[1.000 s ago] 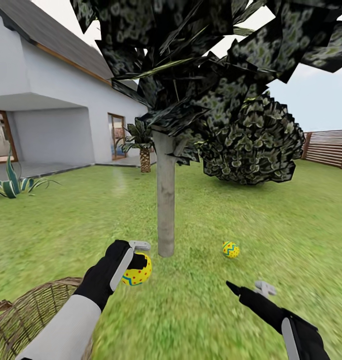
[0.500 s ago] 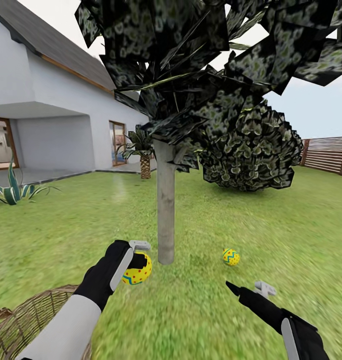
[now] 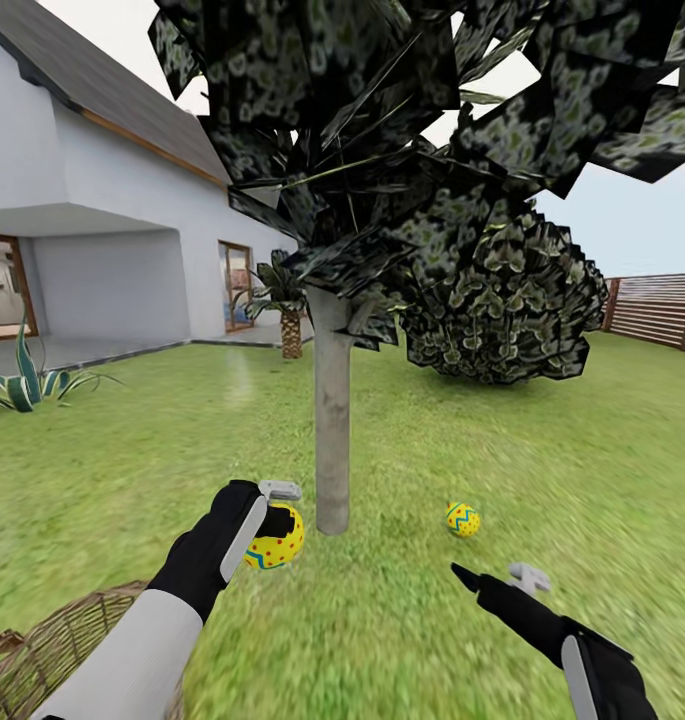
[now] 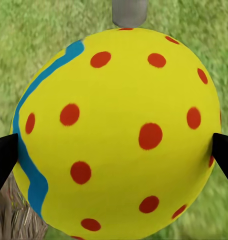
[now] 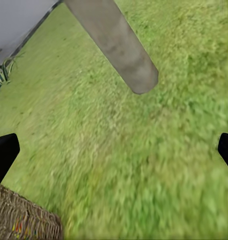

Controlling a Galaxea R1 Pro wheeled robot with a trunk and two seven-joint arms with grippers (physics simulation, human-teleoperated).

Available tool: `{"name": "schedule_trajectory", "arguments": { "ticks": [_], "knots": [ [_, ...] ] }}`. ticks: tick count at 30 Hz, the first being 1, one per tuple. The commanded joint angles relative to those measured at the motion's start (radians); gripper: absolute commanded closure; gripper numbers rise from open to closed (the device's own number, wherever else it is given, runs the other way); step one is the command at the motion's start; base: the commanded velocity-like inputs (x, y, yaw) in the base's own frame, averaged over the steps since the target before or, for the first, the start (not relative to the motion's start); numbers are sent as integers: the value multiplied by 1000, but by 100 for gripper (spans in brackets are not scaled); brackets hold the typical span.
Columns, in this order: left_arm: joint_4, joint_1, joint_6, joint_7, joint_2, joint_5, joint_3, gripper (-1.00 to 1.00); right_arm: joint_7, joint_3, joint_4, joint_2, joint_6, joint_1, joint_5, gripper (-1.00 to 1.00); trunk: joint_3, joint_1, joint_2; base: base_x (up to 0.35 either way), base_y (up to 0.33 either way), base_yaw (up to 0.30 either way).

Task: Take the three Easter eggs out of the wicker basket on the lawn in the garden, then place them on the lawn next to a single tree (choose any tree) so that all three eggs are next to the same tree and none are left in the basket.

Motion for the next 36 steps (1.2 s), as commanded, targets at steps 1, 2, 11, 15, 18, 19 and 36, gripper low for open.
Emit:
{"name": "schedule_trajectory", "arguments": {
  "ticks": [1, 2, 11, 15, 18, 19, 36],
  "knots": [
    [-1, -1, 3, 10, 0, 11, -2, 100, -5, -4, 0, 0, 9, -1, -7, -100, 0, -4, 7, 0, 0, 0],
    [-1, -1, 3, 10, 0, 11, -2, 100, -14, -5, 0, 0, 9, -1, -7, -100, 2, -8, 14, 0, 0, 0],
    [-1, -1, 3, 10, 0, 9, -2, 100, -25, -9, 42, -2, 10, -10, -6, -100, 16, -42, 77, 0, 0, 0],
    [-1, -1, 3, 10, 0, 9, -2, 100, -25, -9, 54, -3, 10, -11, -4, -100, 22, -58, 105, 0, 0, 0],
    [-1, -1, 3, 10, 0, 8, -3, 100, -25, -9, 71, -6, 10, -12, -3, -100, 26, -69, 126, 0, 0, 0],
    [-1, -1, 3, 10, 0, 8, -3, 100, -25, -9, 74, -7, 9, -12, -3, -100, 28, -73, 133, 0, 0, 0],
    [-1, 0, 2, 10, 0, 8, -3, 100, -27, -9, 99, -14, 9, -13, -2, -100, 53, -138, 252, 0, 0, 0]
  ]
}}
